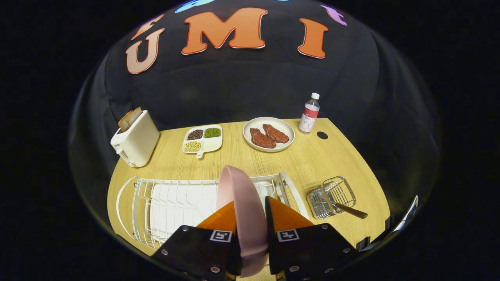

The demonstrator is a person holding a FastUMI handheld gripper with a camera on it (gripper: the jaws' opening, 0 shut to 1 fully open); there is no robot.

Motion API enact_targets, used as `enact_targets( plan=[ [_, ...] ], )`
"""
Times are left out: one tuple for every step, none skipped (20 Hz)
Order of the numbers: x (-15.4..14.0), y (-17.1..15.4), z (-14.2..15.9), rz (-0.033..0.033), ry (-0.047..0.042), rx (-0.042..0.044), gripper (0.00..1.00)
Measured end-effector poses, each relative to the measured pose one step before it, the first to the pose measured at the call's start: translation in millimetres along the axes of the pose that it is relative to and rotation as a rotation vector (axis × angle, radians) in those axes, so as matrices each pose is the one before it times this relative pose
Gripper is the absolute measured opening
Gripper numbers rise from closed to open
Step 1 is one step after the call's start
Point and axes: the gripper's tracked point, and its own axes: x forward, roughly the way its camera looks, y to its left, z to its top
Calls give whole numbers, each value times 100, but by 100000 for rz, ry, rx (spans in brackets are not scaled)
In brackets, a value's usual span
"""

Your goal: Take the plate from the dish rack, then take the spoon from the basket and place it into the plate.

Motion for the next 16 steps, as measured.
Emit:
enact_targets(
  plan=[
    [-121, 38, 231, -770, -268, -393, 27],
    [-133, -176, 166, -1324, -237, -1115, 27],
    [-319, -357, 532, -1656, -1451, -1906, 27],
    [-248, 43, 617, 45, -1698, 180, 27],
    [-409, 326, 527, 1502, -1158, 1039, 27],
    [-577, 189, 91, 1599, -464, 784, 27],
    [-577, -20, -11, 1024, -394, 232, 27],
    [-642, -225, -189, 793, -251, 16, 27],
    [-618, -41, -186, 1107, -692, 490, 27],
    [-777, -9, -248, 1470, -688, 815, 27],
    [-948, -106, -391, 1466, -571, 803, 27],
    [-1042, -122, -416, 1573, -614, 808, 27],
    [-1113, -9, -433, 2062, -715, 684, 27],
    [-1117, -31, -431, 2074, -894, 778, 27],
    [-1124, 80, -456, 1922, -1278, 1324, 27],
    [-1215, 74, -742, 2338, -817, 1426, 27]
  ],
)
